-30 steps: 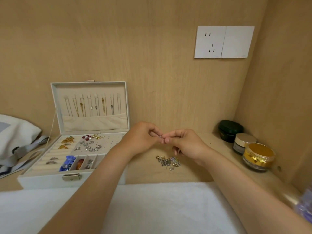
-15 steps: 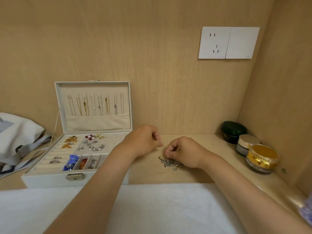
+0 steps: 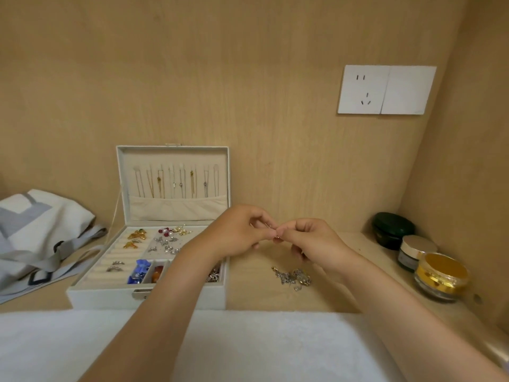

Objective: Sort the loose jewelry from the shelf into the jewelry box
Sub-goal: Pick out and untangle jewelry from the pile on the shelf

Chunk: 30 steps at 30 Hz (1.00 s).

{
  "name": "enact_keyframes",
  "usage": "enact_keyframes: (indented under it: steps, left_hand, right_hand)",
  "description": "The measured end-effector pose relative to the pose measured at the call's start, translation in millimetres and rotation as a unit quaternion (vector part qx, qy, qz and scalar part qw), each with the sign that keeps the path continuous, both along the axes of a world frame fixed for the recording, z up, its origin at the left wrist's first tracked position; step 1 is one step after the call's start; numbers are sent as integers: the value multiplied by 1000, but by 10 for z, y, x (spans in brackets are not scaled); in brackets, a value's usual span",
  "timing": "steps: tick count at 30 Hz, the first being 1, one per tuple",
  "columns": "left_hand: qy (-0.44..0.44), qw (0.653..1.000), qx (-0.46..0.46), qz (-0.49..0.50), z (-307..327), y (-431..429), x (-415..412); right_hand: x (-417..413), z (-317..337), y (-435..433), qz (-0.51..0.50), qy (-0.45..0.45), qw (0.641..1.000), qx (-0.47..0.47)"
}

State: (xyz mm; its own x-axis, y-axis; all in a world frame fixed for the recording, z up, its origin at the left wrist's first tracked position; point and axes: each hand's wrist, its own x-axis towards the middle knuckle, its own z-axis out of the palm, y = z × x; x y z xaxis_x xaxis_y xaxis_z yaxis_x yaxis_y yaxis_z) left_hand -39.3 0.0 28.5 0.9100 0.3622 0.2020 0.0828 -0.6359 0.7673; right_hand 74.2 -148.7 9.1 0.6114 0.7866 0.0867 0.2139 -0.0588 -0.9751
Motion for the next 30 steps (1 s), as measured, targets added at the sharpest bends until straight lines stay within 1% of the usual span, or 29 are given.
enact_keyframes:
  steps: [3, 7, 14, 18, 23, 25, 30]
  left_hand:
    - [-20, 999, -24, 16, 100, 77, -171]
    - [-58, 996, -30, 59, 188, 249, -458]
    - [-146, 978, -48, 144, 86, 652, -904]
    - [-184, 963, -91, 176, 21, 807, -1066]
    - [-184, 949, -157, 201, 53, 957, -1128]
    - [-181, 944, -181, 207, 68, 999, -1128]
    - [-152, 944, -201, 213, 63, 1074, -1148]
  right_hand:
    - [-109, 111, 154, 3, 11, 1000, 14]
    - [-282, 200, 475, 39, 33, 998, 23]
    - [-658, 339, 1065, 85, 22, 996, 25]
    - [-838, 399, 1330, 94, 6, 995, 43]
    - [-900, 388, 1556, 69, -41, 994, 68]
    - [-892, 376, 1588, 78, -66, 992, 73]
    - [-828, 346, 1595, 116, -100, 986, 72]
